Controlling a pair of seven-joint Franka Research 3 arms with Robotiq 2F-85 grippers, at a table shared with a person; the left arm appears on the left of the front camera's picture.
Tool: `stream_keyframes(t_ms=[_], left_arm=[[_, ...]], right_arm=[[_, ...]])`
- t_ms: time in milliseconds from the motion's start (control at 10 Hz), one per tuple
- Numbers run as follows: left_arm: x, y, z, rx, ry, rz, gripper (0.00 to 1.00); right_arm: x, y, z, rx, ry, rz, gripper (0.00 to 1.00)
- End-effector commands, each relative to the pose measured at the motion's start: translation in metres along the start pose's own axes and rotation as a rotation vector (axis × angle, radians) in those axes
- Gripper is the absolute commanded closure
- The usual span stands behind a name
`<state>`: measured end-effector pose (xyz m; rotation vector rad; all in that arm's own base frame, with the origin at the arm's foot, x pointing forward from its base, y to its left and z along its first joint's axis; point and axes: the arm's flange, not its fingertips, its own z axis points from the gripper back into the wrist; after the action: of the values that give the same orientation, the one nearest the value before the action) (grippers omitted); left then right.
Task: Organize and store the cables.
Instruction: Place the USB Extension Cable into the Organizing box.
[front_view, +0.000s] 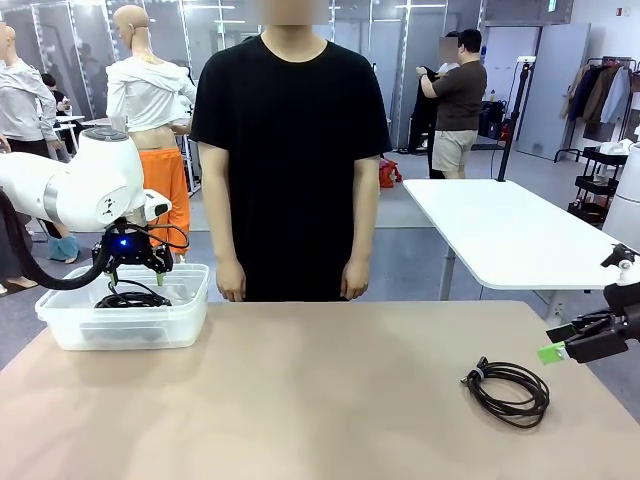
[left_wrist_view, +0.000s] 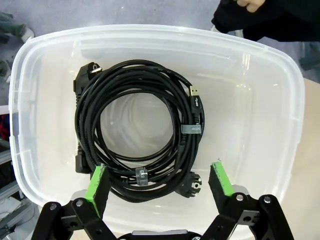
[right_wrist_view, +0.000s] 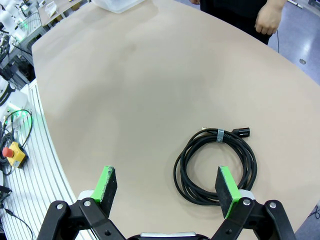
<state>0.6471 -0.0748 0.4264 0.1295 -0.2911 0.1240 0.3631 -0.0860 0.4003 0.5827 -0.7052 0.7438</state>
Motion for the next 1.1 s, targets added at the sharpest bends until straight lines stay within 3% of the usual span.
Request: stream_keyframes(t_ms=[0,300,400,600,800,1000], left_arm=[[0.005,0.0,0.0,0.0,-0.005,-0.006,0.0],[0.0,0.0,0.0,0.0,0.0,0.0,0.0],[0.0,0.001,0.016,-0.023,0.015,-0.065,0.0],[-0.004,0.038,0.046,-0.08,0.028,-0.15,0.0],[-0.035,0.093,0.078,-0.308,0.028,-0.279,0.0],[-0.07,0.127,0.086,-0.462,-0.05,-0.372,0.0]], right_arm=[[0.0,0.0,0.0,0.002,-0.013,0.006,0.0],[0.0,0.0,0.0,0.002,-0.013,0.006,0.0],[0.0,0.0,0.0,0.002,-0.013,0.006,0.0],[0.0,0.0,0.0,0.002,-0.013,0.006,0.0],[0.0,0.0,0.0,0.002,-0.013,0.006,0.0],[0.0,0.0,0.0,0.002,-0.013,0.006,0.0]])
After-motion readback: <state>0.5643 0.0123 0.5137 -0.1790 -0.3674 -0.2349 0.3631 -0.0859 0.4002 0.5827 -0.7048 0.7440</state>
